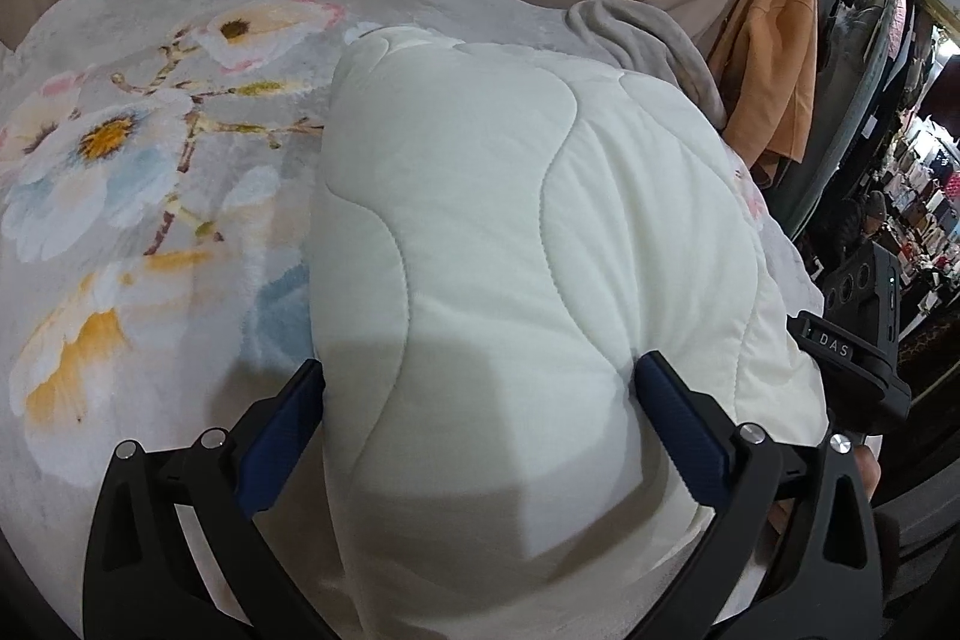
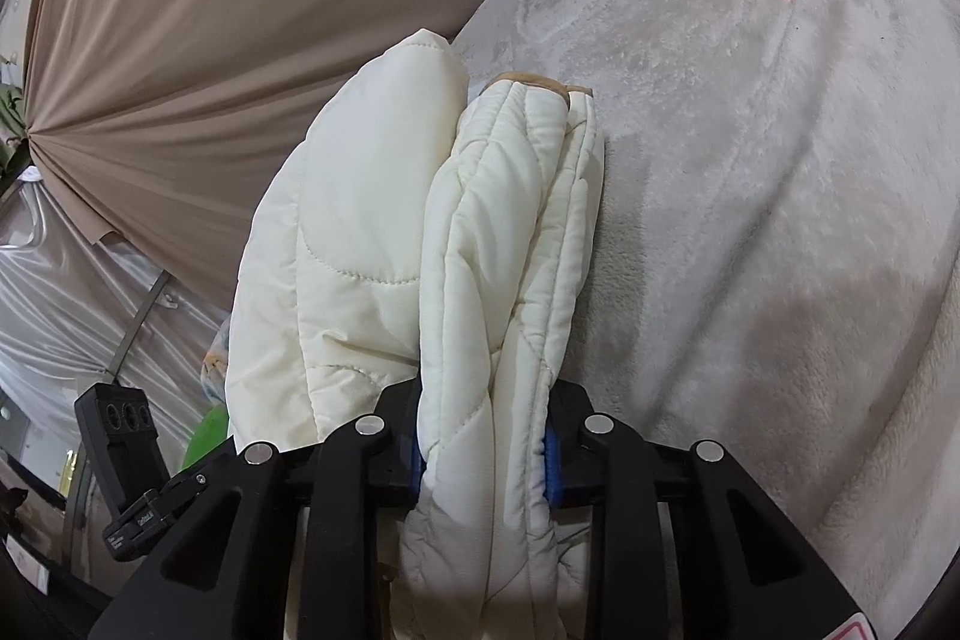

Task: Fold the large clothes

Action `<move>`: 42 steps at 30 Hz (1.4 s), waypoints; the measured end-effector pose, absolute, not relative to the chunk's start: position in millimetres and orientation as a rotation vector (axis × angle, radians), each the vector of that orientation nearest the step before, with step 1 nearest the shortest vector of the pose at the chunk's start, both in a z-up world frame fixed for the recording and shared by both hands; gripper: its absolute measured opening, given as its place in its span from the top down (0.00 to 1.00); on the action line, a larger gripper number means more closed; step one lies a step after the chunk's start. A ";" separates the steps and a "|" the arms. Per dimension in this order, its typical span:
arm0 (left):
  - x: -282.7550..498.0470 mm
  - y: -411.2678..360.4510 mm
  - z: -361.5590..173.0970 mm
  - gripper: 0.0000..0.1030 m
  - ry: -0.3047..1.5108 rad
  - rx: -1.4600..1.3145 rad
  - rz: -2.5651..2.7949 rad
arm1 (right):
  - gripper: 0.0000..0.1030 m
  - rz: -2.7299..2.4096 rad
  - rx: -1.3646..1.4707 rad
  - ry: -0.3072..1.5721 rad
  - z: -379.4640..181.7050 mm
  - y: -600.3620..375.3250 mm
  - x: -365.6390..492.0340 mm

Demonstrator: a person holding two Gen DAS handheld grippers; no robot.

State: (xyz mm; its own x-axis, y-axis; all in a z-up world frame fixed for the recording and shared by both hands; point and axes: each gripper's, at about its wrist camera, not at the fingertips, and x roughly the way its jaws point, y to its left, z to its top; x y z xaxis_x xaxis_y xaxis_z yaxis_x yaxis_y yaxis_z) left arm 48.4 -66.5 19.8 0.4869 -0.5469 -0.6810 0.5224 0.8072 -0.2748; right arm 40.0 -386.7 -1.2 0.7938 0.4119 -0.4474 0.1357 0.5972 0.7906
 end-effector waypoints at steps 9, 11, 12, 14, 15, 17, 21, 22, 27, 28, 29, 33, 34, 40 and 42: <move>28.9 -67.0 66.2 0.40 0.703 0.007 -0.740 | 0.78 0.148 0.884 0.566 35.6 -379.2 27.8; 21.5 -61.5 89.6 0.42 0.640 0.016 -0.772 | 0.78 0.143 0.855 0.505 60.5 -376.3 19.4; 15.9 -56.9 105.1 0.42 0.590 0.025 -0.786 | 0.78 0.139 0.831 0.472 76.6 -373.9 15.1; 7.0 -45.2 133.7 0.42 0.498 0.040 -0.800 | 0.78 0.133 0.775 0.417 109.0 -366.4 9.6; 3.1 -38.5 148.4 0.42 0.453 0.046 -0.803 | 0.78 0.132 0.746 0.389 125.4 -361.8 7.8; -1.7 -24.5 174.5 0.42 0.374 0.055 -0.803 | 0.78 0.146 0.696 0.328 161.1 -350.1 8.4; 0.5 14.8 222.1 0.41 0.205 0.078 -0.744 | 0.78 0.204 0.611 0.223 219.5 -323.2 30.4; 4.6 23.3 229.3 0.40 0.175 0.085 -0.723 | 0.78 0.226 0.590 0.195 232.4 -313.8 42.7; 55.3 69.7 239.3 0.36 0.086 0.083 -0.608 | 0.76 0.345 0.607 0.149 251.5 -281.5 120.7; 68.5 75.1 235.2 0.35 0.091 0.088 -0.587 | 0.74 0.370 0.623 0.164 246.4 -274.9 145.8; 86.9 78.8 226.7 0.33 0.105 0.097 -0.558 | 0.73 0.389 0.638 0.184 239.0 -268.7 168.2; 169.0 86.1 157.5 0.10 0.246 0.117 -0.415 | 0.58 0.395 0.727 0.384 155.6 -246.9 271.4; 194.1 83.9 123.8 0.10 0.318 0.153 -0.336 | 0.58 0.339 0.753 0.462 122.7 -244.4 291.1; 206.6 101.8 50.2 0.12 0.441 0.209 -0.255 | 0.58 0.194 0.917 0.599 23.9 -276.8 282.8; 198.1 112.4 59.7 0.12 0.449 0.160 -0.265 | 0.58 0.170 0.821 0.572 47.8 -274.0 266.4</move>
